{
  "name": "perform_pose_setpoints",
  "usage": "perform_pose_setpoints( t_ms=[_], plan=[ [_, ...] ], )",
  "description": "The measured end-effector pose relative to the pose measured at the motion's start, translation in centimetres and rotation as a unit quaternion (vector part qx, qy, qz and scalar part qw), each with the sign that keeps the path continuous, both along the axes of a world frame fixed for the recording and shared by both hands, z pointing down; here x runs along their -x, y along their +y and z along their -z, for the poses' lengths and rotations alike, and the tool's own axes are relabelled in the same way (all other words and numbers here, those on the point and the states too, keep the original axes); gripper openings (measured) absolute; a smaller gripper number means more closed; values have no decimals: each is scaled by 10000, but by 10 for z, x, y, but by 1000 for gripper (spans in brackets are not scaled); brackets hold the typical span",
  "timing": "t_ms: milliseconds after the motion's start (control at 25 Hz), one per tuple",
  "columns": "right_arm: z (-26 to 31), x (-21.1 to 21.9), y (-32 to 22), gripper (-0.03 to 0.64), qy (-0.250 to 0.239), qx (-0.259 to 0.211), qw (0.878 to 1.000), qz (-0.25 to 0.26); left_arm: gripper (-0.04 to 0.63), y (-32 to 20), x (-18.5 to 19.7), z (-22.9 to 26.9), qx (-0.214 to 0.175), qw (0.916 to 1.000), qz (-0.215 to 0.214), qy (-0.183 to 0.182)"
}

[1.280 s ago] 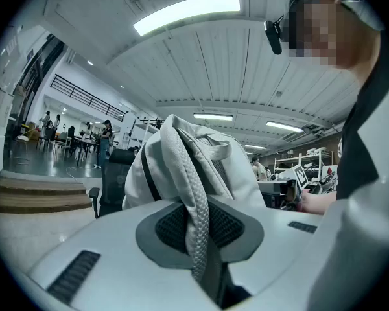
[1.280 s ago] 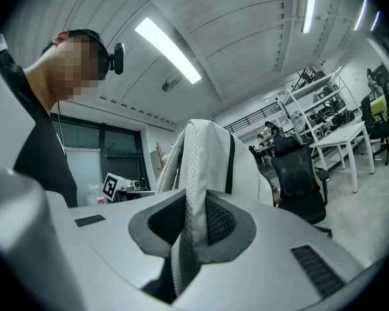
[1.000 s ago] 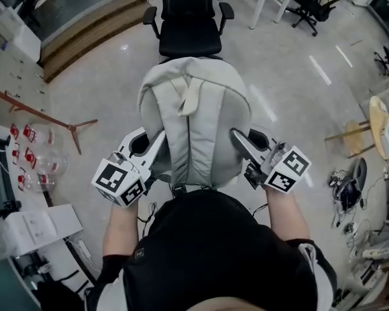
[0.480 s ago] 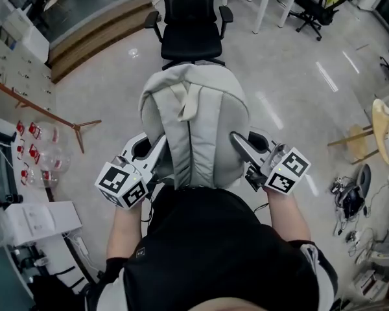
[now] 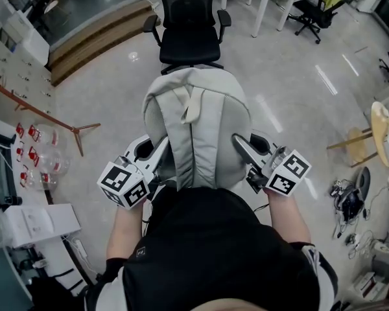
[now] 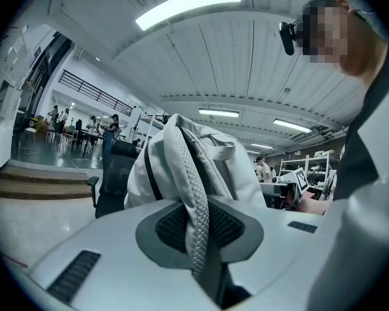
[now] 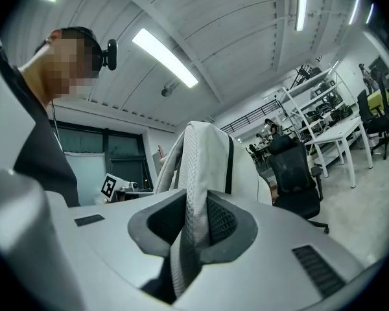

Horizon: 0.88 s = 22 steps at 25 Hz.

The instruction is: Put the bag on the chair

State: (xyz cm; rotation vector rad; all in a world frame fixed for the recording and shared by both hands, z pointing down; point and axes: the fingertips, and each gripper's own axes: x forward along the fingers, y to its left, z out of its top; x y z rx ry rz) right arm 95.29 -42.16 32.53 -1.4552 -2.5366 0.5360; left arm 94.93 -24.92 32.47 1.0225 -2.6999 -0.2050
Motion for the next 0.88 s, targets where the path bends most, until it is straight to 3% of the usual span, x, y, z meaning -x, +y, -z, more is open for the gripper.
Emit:
perform_pose_setpoints(
  t_ms=[400, 880],
  plan=[
    [-12, 72, 43, 72, 167, -119, 9998, 68, 61, 44, 67, -15, -91, 9999, 108, 92],
    [-2, 211, 186, 71, 95, -199, 9987, 466, 61, 187, 195, -8, -185, 9986, 481, -89]
  ],
)
